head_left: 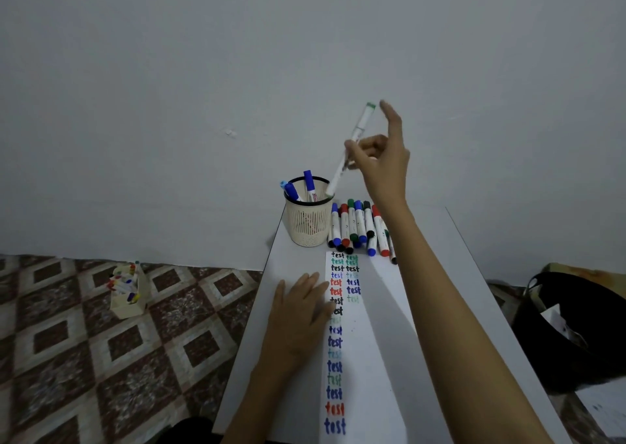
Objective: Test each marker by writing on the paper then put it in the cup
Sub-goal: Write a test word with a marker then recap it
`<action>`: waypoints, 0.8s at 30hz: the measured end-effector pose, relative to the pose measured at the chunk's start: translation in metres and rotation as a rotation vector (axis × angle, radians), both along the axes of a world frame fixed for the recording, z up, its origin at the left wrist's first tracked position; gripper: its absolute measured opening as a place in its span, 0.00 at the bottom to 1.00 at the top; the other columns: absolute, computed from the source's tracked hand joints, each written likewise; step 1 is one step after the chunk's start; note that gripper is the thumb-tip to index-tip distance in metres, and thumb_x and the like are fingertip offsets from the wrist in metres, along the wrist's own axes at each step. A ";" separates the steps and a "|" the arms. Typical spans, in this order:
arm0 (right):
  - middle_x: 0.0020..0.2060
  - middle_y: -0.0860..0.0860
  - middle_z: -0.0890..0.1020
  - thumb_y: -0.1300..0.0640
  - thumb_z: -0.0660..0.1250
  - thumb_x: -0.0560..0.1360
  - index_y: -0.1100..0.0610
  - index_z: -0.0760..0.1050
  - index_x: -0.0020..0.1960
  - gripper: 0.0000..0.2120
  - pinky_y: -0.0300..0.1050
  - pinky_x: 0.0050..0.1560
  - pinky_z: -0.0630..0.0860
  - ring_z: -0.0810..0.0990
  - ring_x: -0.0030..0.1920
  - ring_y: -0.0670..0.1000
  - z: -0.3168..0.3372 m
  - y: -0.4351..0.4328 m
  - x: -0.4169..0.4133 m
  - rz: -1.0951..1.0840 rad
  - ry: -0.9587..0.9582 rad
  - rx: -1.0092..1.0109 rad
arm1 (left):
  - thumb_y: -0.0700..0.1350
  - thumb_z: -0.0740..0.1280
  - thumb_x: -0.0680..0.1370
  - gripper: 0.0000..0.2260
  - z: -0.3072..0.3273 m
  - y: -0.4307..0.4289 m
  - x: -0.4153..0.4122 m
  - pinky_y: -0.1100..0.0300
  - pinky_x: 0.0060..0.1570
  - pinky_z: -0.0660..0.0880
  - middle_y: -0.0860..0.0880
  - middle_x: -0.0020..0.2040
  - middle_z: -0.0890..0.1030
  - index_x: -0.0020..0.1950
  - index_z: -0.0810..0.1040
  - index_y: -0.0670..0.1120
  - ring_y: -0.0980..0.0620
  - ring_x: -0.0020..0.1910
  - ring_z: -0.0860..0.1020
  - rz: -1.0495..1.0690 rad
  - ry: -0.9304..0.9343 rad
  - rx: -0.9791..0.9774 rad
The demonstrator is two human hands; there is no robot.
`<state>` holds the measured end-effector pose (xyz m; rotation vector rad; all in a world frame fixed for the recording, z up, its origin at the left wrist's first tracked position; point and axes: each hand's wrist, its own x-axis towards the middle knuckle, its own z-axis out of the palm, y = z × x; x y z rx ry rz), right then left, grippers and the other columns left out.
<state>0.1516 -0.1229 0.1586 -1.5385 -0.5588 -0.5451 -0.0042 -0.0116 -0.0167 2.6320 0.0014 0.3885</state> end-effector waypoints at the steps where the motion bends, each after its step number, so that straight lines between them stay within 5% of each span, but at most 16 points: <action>1: 0.37 0.58 0.81 0.63 0.71 0.73 0.50 0.59 0.74 0.35 0.41 0.39 0.82 0.83 0.36 0.52 0.003 0.006 0.005 -0.011 -0.037 -0.010 | 0.59 0.50 0.79 0.22 -0.001 0.000 0.001 0.53 0.72 0.38 0.56 0.74 0.59 0.72 0.62 0.55 0.59 0.73 0.52 0.004 0.003 0.011; 5: 0.37 0.50 0.80 0.63 0.70 0.74 0.50 0.60 0.74 0.33 0.35 0.38 0.80 0.81 0.34 0.45 -0.008 0.024 0.015 -0.081 -0.142 -0.304 | 0.59 0.51 0.79 0.21 -0.001 0.002 0.002 0.54 0.71 0.38 0.55 0.74 0.59 0.71 0.62 0.54 0.59 0.73 0.52 -0.002 0.007 0.020; 10: 0.39 0.51 0.82 0.59 0.69 0.74 0.49 0.68 0.68 0.24 0.43 0.38 0.77 0.80 0.40 0.51 -0.042 0.033 0.023 -0.195 -0.111 -0.759 | 0.61 0.47 0.77 0.25 0.001 0.001 0.001 0.54 0.72 0.38 0.55 0.74 0.60 0.71 0.63 0.54 0.59 0.73 0.53 0.007 0.003 0.017; 15: 0.50 0.53 0.78 0.58 0.64 0.77 0.51 0.68 0.71 0.23 0.42 0.42 0.66 0.73 0.55 0.52 -0.059 0.034 0.029 -0.199 -0.098 -0.748 | 0.61 0.48 0.76 0.25 0.000 0.002 0.001 0.54 0.72 0.40 0.55 0.73 0.61 0.70 0.64 0.54 0.59 0.73 0.55 0.006 -0.008 0.002; 18: 0.52 0.50 0.73 0.54 0.61 0.79 0.50 0.62 0.75 0.25 0.41 0.42 0.66 0.70 0.54 0.48 -0.061 0.024 0.030 -0.214 -0.066 -0.658 | 0.61 0.50 0.77 0.24 0.000 0.002 0.001 0.53 0.72 0.40 0.55 0.73 0.62 0.71 0.64 0.54 0.58 0.73 0.55 -0.007 -0.014 -0.017; 24: 0.58 0.57 0.77 0.65 0.61 0.76 0.56 0.73 0.65 0.18 0.46 0.46 0.72 0.77 0.54 0.55 -0.092 -0.039 0.049 -0.485 0.332 -0.565 | 0.61 0.49 0.75 0.26 0.000 0.002 0.001 0.53 0.73 0.41 0.55 0.73 0.62 0.70 0.65 0.54 0.60 0.72 0.55 -0.006 -0.023 -0.041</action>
